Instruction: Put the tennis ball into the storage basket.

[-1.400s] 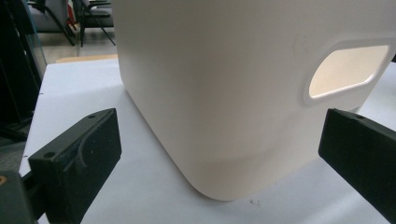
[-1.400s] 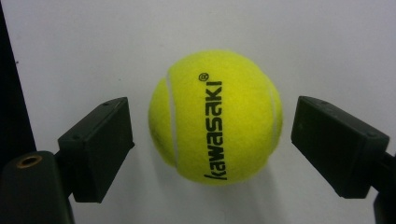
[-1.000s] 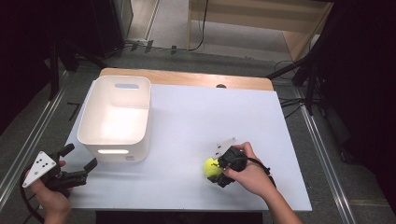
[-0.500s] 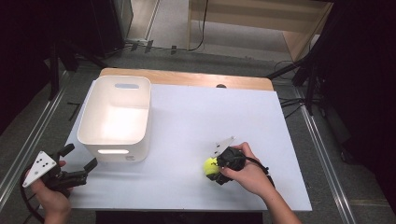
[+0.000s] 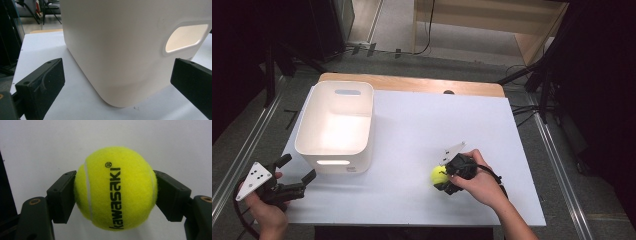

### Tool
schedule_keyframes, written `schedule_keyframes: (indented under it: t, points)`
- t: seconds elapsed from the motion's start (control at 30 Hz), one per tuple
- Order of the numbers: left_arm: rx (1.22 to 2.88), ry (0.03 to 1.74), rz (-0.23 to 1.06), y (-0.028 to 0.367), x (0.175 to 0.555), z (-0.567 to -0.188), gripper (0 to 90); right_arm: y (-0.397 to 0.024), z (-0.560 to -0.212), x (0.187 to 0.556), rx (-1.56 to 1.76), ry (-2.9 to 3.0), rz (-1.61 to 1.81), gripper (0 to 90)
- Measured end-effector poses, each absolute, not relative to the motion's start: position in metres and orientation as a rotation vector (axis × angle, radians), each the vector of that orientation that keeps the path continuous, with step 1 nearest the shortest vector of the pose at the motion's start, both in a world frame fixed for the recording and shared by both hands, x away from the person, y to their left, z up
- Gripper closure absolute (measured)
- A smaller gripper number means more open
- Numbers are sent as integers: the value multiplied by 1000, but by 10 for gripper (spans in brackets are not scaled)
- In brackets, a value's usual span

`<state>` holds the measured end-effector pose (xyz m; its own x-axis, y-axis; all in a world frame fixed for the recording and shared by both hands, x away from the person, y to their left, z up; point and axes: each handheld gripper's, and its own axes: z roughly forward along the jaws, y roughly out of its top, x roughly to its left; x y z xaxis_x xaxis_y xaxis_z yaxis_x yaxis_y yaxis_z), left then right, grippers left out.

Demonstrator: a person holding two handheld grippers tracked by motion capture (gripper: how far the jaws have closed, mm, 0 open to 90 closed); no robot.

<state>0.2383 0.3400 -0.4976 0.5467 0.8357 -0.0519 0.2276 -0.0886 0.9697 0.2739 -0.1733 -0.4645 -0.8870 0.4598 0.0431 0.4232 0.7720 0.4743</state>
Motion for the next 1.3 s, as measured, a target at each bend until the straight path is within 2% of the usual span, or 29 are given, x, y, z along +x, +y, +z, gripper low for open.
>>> schedule_keyframes:
  t: [1.3]
  points:
    - [1615,920,649,340,238,-498,0,-155,-421,304,695,2907,793,238]
